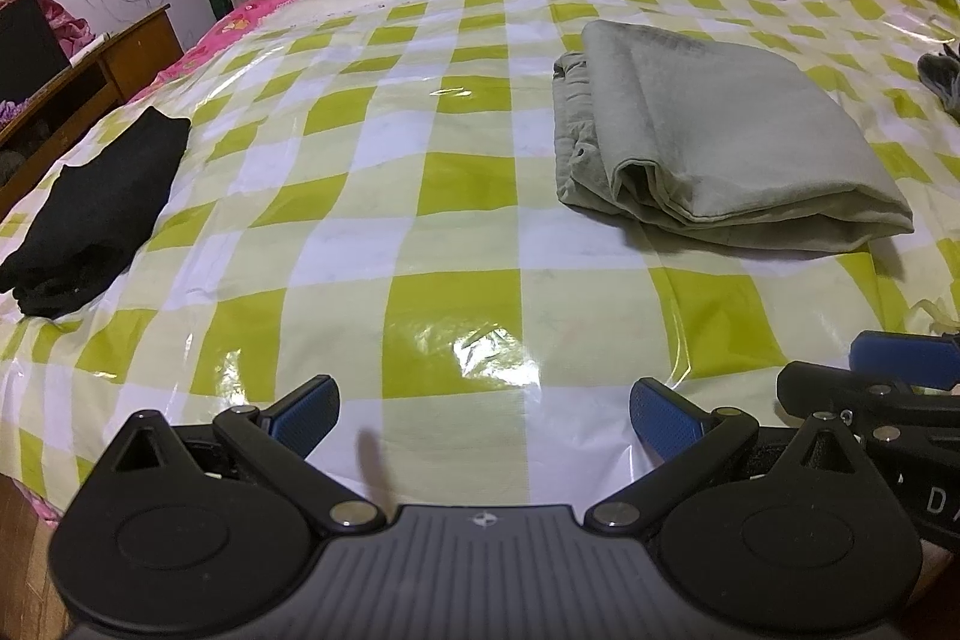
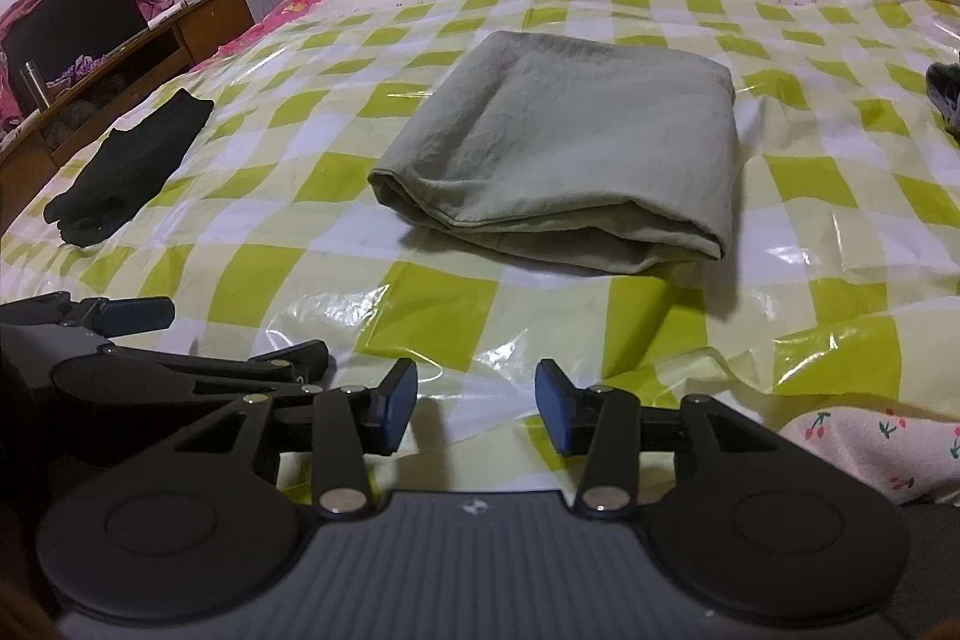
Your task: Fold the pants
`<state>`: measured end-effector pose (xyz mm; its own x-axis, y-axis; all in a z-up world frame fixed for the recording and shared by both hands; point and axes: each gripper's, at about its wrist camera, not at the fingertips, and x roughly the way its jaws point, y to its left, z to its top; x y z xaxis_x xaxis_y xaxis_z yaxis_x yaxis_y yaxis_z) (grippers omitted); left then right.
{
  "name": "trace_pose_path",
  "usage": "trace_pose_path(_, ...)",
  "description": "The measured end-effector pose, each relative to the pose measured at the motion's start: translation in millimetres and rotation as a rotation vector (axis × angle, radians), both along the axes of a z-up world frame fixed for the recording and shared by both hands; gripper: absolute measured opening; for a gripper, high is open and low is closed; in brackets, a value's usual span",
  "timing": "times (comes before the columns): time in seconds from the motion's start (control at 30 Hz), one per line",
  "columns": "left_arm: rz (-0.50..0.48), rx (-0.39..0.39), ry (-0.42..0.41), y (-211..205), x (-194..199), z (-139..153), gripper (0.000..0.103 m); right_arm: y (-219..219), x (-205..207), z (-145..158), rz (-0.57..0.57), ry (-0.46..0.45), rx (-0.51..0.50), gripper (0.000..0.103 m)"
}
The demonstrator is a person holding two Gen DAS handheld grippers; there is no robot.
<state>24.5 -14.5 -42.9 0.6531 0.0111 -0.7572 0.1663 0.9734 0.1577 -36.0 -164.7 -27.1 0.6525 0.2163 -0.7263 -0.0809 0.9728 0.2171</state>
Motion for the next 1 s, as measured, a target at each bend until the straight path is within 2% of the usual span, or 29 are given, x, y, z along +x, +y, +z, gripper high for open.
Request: trace_pose_path(1.0,0.012,-0.009,-0.025,5.7,-2.2,0.7,0.103,6.0,-2.6,0.8,0.017,-0.017,-0.035,0.046)
